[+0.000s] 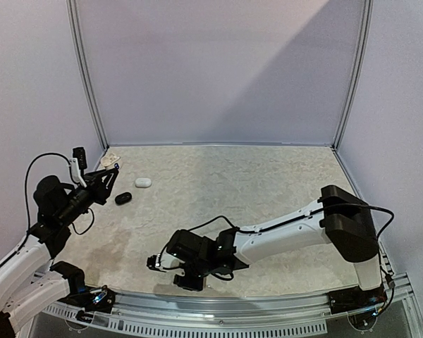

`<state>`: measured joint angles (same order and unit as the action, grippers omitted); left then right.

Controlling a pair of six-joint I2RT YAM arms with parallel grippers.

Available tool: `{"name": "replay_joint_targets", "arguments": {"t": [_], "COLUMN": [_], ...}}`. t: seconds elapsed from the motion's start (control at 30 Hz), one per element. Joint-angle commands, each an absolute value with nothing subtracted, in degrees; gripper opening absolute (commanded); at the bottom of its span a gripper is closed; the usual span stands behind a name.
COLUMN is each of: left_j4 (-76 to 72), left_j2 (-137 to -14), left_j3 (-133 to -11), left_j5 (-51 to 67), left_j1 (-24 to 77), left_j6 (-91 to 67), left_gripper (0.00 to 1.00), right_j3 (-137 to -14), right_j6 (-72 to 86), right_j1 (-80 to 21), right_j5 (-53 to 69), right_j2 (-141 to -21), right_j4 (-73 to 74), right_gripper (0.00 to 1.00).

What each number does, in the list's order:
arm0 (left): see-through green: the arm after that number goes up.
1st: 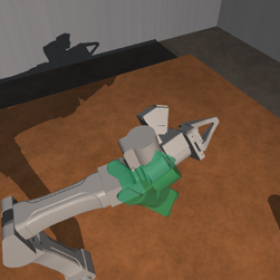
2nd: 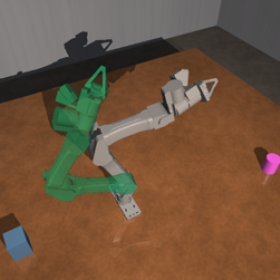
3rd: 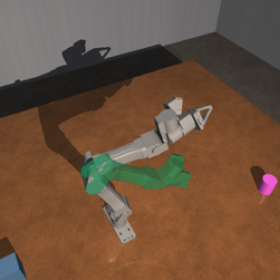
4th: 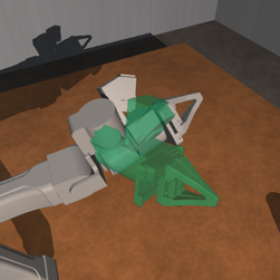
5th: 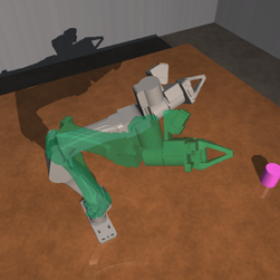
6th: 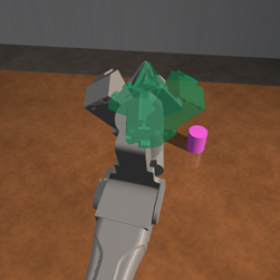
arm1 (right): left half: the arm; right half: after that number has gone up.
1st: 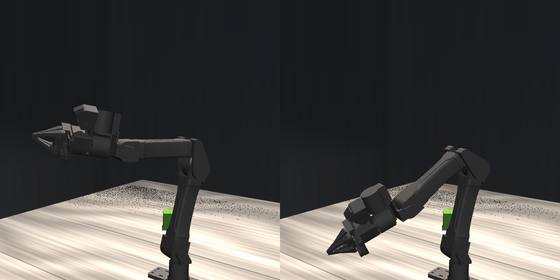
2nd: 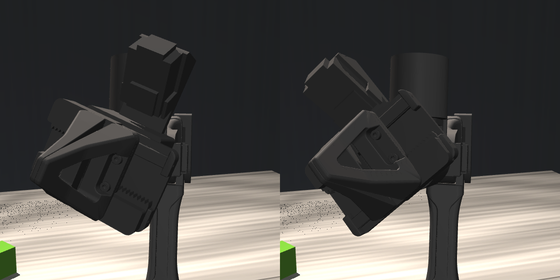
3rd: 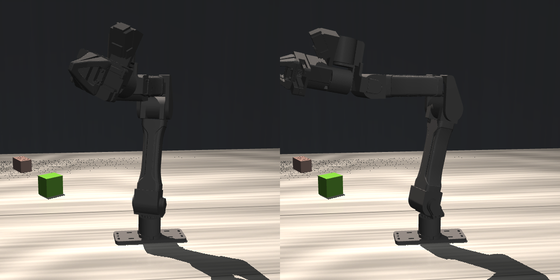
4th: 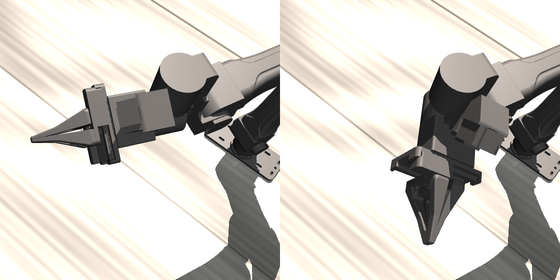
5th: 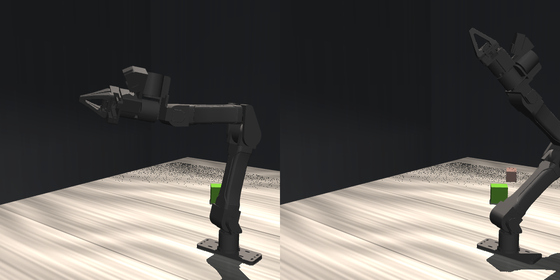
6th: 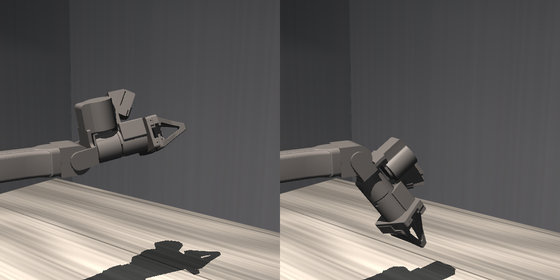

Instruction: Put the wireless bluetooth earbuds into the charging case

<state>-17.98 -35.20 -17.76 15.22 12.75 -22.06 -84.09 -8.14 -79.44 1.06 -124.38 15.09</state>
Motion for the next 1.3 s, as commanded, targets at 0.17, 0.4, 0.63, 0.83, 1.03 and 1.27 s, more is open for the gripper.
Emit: {"name": "replay_joint_targets", "arguments": {"t": [0.17, 0.4, 0.63, 0.83, 1.03, 1.27], "left_j4": [-21.9, -22.8, -23.0, -23.5, -23.8, -23.6], "left_j2": [-38.1, -39.9, -40.1, -40.2, -40.0, -39.7], "left_j3": [-16.5, -16.6, -16.5, -16.4, -16.5, -16.6], "left_j5": [24.9, 26.7, 26.7, 26.5, 26.2, 26.0], "left_j1": [14.7, 15.8, 15.9, 15.9, 15.9, 15.9], "left_j6": [-21.8, -22.0, -22.2, -23.0, -23.3, -23.1], "left_gripper": [0.00, 0.00, 0.00, 0.00, 0.00, 0.00], "right_j3": [-73.2, -71.6, -75.6, -81.3, -90.4, -99.8], "right_j6": [-11.9, -14.8, -15.5, -7.6, 6.0, 8.3], "right_j1": [-78.2, -76.7, -76.4, -76.5, -76.5, -78.2], "right_j5": [2.3, 0.6, -2.1, -0.7, 3.3, 3.5], "right_j2": [-120.9, -118.3, -116.6, -112.3, -117.9, -129.7], "right_j4": [26.9, 28.9, 33.5, 30.0, 25.2, 28.0], "right_gripper": [0.34, 0.43, 0.57, 0.58, 0.40, 0.21]}}
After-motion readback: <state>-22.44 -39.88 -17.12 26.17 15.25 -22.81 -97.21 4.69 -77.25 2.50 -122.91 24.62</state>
